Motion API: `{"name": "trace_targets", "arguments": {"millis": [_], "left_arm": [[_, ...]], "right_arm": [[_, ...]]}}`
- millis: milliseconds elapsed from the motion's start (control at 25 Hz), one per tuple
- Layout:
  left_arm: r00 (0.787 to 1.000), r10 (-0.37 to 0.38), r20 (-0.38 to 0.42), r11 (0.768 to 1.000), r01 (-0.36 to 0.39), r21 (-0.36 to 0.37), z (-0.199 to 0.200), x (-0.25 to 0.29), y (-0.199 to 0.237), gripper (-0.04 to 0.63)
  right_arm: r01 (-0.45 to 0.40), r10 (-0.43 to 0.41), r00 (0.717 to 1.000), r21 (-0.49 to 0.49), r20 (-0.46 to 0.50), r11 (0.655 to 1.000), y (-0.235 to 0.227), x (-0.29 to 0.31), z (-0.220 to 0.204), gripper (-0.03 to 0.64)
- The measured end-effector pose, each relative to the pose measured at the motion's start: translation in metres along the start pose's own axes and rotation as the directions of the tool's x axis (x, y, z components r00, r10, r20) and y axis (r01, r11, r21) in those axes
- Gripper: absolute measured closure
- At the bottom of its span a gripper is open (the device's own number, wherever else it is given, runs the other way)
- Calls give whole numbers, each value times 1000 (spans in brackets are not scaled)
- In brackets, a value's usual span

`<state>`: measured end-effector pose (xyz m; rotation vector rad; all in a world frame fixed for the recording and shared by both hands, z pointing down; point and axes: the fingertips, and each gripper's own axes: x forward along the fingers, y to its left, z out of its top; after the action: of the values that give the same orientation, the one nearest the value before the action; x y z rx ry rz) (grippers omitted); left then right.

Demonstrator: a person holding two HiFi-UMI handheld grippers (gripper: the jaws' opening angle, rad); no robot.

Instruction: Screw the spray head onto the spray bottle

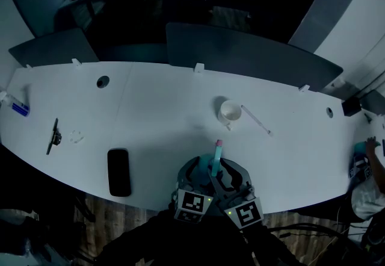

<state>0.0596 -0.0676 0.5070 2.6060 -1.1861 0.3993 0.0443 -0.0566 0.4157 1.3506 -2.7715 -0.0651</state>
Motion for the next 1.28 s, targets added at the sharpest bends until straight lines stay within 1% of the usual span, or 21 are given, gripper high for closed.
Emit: {"name": "trace_targets", "arguments": {"millis": [80,160,240,320,360,400,440,480,520,600,680,720,800,880,960,1040,1080,1120,1160,1200,1280], "left_arm": [[999,-47,4,998,47,42,-1,1,-1,233],[987,-163,-4,982,162,98,-1,-3,1,205],[952,-302,-46,944,305,122,0,-6,2,192],[900,-425,-98,890,435,133,-1,-4,-3,196],[881,-460,-111,868,473,149,-1,-2,-6,213],[875,-471,-112,859,484,167,-1,-2,-8,238],[883,-458,-99,866,469,176,0,-2,-9,241],[904,-421,-74,888,428,170,1,-2,-9,242],[932,-361,-41,920,363,151,1,-1,-8,242],[983,-181,8,978,180,108,0,0,-5,242],[1000,-11,5,995,10,102,-2,1,-2,244],[1000,22,-11,993,-21,116,-3,1,-2,242],[999,-32,-34,989,37,145,-5,0,-2,241],[987,-157,-42,974,162,159,-6,-5,2,204],[952,-299,-64,939,305,161,-3,-6,4,182],[898,-426,-108,884,439,159,-4,-2,0,178],[875,-468,-123,860,483,163,-5,0,-4,193],[863,-489,-125,847,505,170,-6,1,-6,218],[866,-486,-115,848,500,175,-6,2,-8,230],[883,-460,-94,866,469,174,-5,2,-7,232],[940,-340,-30,929,341,142,-2,2,-4,233]], "right_arm": [[-1,1,1000,2,-1,1000,0,-1,0,483],[-14,14,1000,0,-6,1000,2,-1,-1,483],[-31,31,999,11,-7,999,1,-1,-2,483],[-42,42,999,24,-2,999,0,-1,-1,483],[-42,42,999,29,3,999,-1,-1,-1,483],[-37,37,999,32,7,999,-2,-1,0,483],[-29,29,1000,33,10,999,-3,-2,0,483],[-20,19,1000,32,11,999,-3,-2,1,483],[-10,9,1000,29,12,1000,-3,-3,1,483],[4,-4,1000,18,13,1000,-2,-2,1,483],[9,-9,1000,21,8,1000,-1,-1,0,483],[9,-9,1000,25,7,1000,-1,-1,0,483],[2,-2,1000,19,10,1000,-1,0,0,483],[-11,11,1000,13,0,1000,1,-1,-1,483],[-23,23,1000,16,-1,1000,1,-1,-1,483],[-32,32,999,23,7,999,-1,0,-1,483],[-32,32,999,29,10,999,-1,0,-1,483],[-30,29,999,31,12,999,-2,0,-1,483],[-26,26,1000,29,12,999,-3,0,-1,483],[-23,23,1000,24,11,999,-3,0,-1,483],[-15,15,1000,13,9,1000,-3,0,-1,483]]}}
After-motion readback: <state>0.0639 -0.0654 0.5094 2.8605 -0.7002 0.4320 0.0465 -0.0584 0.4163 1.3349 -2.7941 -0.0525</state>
